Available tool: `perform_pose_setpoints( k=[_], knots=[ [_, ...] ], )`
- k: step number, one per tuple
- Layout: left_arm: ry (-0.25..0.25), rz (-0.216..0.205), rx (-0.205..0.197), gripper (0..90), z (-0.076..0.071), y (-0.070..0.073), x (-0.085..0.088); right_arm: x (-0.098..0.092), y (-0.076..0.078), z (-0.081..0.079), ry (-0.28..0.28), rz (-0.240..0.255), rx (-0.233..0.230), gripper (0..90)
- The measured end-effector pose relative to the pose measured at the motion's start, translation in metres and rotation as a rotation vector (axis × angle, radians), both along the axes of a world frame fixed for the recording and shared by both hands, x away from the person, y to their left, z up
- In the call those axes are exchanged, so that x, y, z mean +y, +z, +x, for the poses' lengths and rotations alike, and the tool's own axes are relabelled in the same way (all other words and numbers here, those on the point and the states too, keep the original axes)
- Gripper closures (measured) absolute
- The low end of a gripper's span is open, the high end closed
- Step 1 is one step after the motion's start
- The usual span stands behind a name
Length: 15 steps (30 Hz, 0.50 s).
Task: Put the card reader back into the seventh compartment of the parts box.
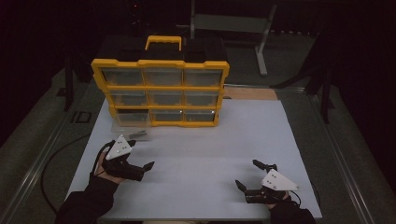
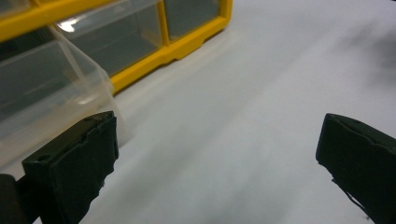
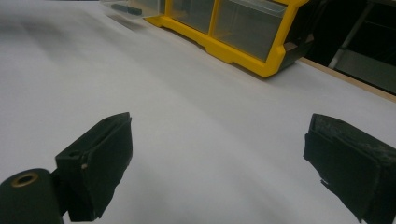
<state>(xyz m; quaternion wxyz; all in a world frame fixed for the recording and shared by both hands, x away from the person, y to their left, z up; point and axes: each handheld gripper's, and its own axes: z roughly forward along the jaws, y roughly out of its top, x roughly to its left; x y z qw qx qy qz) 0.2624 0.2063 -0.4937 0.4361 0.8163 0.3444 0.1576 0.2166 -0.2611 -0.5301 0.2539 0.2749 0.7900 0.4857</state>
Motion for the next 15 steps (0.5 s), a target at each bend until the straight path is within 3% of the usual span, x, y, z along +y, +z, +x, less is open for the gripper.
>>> perform_pose_setpoints(
  k=[6,10,15],
  knots=[
    [-0.019,-0.018,0.003,0.0,-0.01,-0.016,0.0,0.0,0.0,0.0,0.002,-0.001,0.001,7.9],
    [-0.027,-0.007,-0.001,0.0,-0.017,-0.026,-0.002,0.0,0.0,0.0,0.002,0.0,0.002,7.9],
    [-0.035,-0.014,-0.006,0.0,-0.023,-0.032,-0.003,0.001,0.0,-0.001,0.004,-0.002,0.004,7.9]
  ],
)
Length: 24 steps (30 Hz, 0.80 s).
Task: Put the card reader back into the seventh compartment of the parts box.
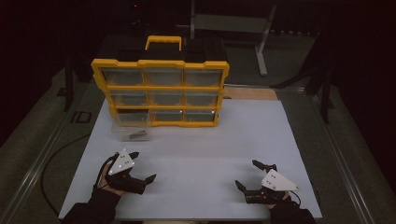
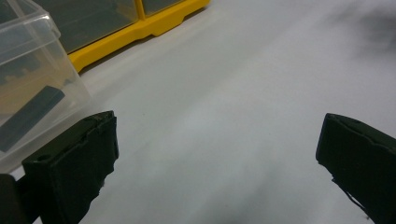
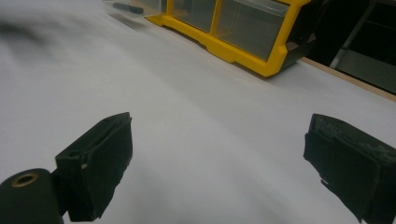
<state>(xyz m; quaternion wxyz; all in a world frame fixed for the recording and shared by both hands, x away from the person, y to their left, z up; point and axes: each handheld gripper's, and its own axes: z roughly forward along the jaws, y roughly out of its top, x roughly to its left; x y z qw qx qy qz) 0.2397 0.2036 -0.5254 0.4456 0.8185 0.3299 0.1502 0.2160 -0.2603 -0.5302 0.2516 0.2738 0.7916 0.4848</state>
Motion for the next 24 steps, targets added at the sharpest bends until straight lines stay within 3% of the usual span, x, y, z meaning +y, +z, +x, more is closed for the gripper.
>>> perform_pose_setpoints(
  k=[12,24],
  knots=[
    [-0.008,-0.002,0.004,0.0,-0.003,-0.011,0.005,-0.001,-0.001,0.001,0.004,-0.003,0.003,7.9],
    [-0.009,0.024,0.017,0.0,-0.004,-0.016,0.007,0.0,-0.001,0.0,0.008,-0.006,-0.001,7.9]
  ],
)
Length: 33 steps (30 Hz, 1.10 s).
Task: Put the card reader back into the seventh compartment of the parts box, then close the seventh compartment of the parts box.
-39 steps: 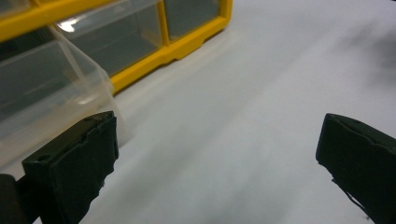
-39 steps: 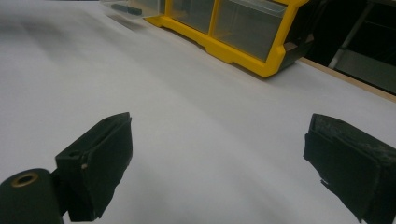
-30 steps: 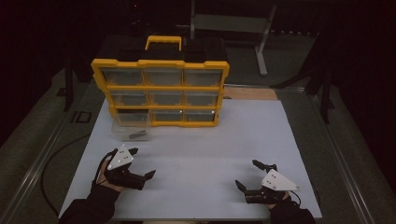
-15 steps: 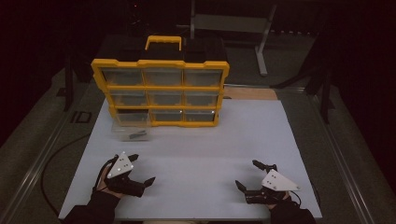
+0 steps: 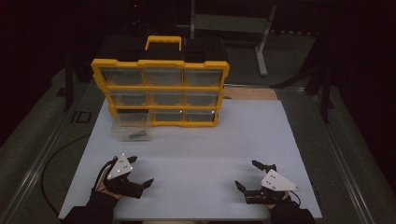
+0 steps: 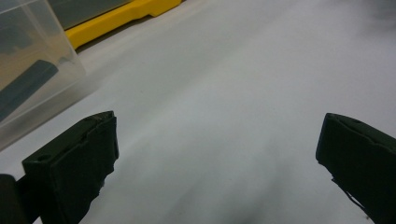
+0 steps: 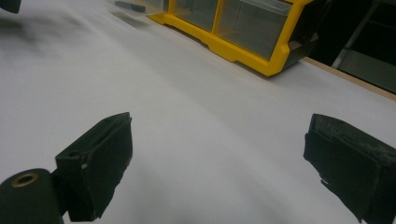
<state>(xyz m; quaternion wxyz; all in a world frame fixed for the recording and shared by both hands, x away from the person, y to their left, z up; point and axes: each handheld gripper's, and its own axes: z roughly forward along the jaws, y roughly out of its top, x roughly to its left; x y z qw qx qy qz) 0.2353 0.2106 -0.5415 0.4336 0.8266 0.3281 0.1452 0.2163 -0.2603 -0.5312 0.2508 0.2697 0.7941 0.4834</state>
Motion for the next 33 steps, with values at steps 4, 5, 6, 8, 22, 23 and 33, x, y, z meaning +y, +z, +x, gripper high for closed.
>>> perform_pose_setpoints(
  k=[4,5,6,8,22,23,33],
  knots=[
    [-0.01,0.003,0.001,0.0,0.0,0.001,-0.001,0.0,0.0,0.0,-0.003,0.001,0.001,7.9],
    [-0.011,0.001,-0.001,0.0,-0.001,0.001,-0.001,-0.001,0.0,0.0,-0.002,0.003,0.002,7.9],
    [-0.009,0.003,-0.003,0.0,-0.001,0.002,-0.001,-0.001,0.0,0.0,-0.003,0.002,0.0,7.9],
    [-0.015,-0.004,0.0,0.0,-0.001,0.004,-0.001,0.0,0.0,0.0,-0.002,0.002,0.002,7.9],
    [0.007,-0.011,-0.052,0.0,-0.003,0.026,-0.001,0.001,0.001,0.001,-0.005,0.007,-0.005,7.9],
    [0.008,-0.011,-0.061,0.0,-0.004,0.029,0.0,0.001,0.001,0.001,-0.005,0.007,-0.006,7.9],
    [0.06,-0.01,-0.091,0.0,-0.001,0.055,0.004,0.001,0.002,0.001,-0.009,0.01,-0.011,7.9]
  ],
)
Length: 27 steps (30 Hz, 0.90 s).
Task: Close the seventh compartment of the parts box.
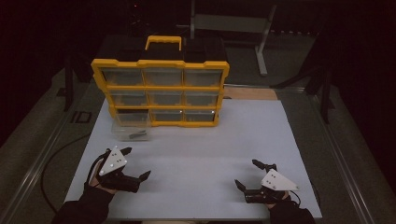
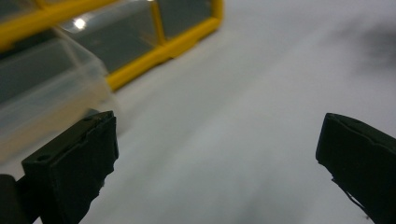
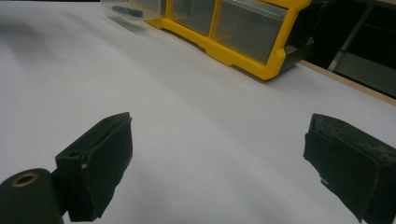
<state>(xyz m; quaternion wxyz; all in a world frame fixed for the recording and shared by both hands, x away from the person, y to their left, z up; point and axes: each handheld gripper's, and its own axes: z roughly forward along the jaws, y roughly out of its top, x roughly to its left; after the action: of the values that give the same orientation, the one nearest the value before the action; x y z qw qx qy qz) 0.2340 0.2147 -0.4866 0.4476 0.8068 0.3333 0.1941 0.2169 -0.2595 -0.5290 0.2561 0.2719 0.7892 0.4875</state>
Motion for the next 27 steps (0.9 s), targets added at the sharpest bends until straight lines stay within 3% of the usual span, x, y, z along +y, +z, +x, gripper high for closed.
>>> perform_pose_setpoints(
  k=[3,11,27],
  knots=[
    [0.012,0.029,-0.007,0.0,0.0,0.006,-0.001,0.0,0.0,0.0,0.0,0.001,-0.001,7.9],
    [0.075,0.034,-0.032,0.0,0.004,0.009,0.003,0.0,0.001,-0.001,0.0,0.004,-0.002,7.9],
    [0.214,0.055,0.025,0.0,0.013,-0.01,0.004,0.0,0.0,0.0,-0.004,0.008,-0.005,7.9]
  ],
)
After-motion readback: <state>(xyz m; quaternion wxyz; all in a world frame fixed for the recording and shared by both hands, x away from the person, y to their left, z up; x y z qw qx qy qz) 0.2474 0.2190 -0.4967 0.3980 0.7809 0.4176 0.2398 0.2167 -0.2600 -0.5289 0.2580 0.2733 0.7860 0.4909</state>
